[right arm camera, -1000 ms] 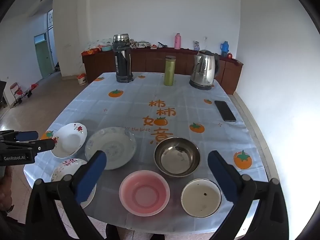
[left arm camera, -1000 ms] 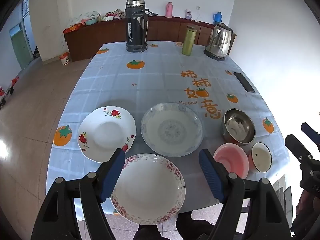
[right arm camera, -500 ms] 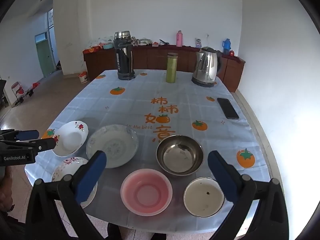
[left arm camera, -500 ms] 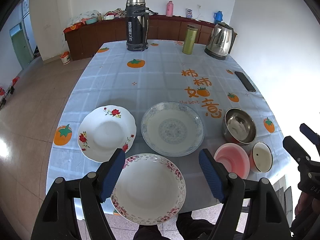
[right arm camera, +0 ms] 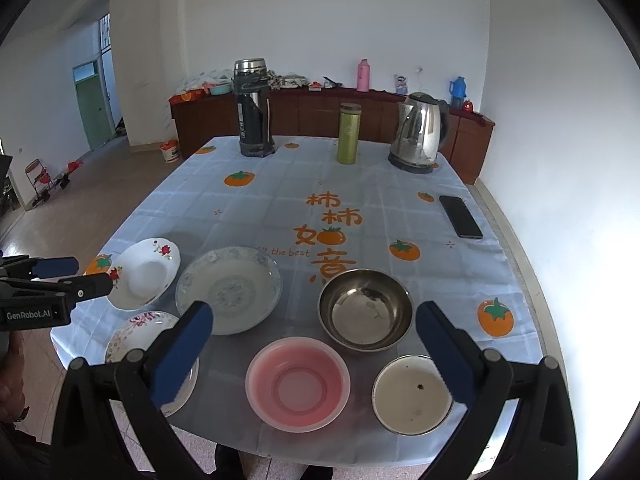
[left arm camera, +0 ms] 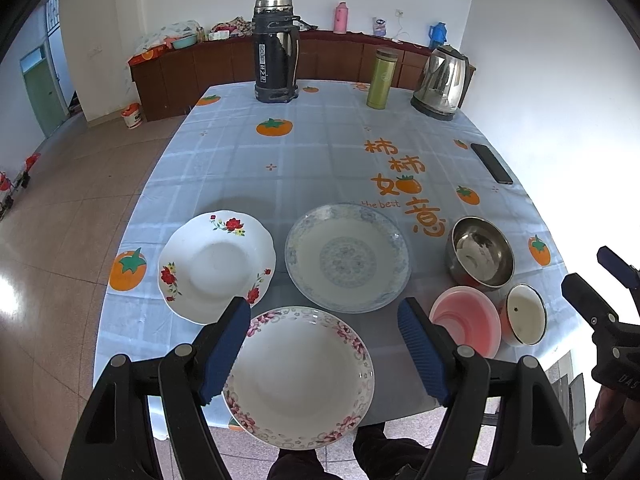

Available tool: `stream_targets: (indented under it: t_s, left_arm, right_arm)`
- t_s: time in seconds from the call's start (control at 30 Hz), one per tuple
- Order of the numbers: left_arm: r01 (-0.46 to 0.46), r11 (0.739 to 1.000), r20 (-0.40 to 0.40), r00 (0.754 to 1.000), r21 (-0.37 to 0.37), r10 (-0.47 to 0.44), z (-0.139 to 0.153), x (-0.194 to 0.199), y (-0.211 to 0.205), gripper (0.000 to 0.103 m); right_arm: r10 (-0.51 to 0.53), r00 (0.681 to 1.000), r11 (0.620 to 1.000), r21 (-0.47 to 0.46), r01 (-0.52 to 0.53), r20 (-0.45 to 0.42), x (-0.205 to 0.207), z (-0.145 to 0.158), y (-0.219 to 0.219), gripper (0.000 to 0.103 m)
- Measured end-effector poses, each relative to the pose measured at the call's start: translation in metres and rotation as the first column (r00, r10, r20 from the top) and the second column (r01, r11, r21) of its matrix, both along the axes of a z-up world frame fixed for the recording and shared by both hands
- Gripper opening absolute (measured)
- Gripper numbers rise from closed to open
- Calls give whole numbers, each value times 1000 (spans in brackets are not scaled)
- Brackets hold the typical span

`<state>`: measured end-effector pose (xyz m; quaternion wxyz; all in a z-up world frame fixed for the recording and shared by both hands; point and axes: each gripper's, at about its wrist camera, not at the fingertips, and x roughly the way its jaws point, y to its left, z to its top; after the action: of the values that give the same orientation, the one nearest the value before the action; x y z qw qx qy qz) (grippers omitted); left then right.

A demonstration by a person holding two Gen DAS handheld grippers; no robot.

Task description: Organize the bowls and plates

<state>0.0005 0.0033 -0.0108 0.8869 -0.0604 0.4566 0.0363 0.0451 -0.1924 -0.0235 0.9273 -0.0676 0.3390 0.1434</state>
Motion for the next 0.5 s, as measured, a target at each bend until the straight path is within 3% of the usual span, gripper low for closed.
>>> stream_targets:
  t_s: [0.5]
  left_arm:
    - [9, 1000, 0, 1000, 6, -9, 2, 2, -1, 78]
  right_arm:
    - [-7, 1000, 1000, -1, 7, -9, -1, -3, -3, 103]
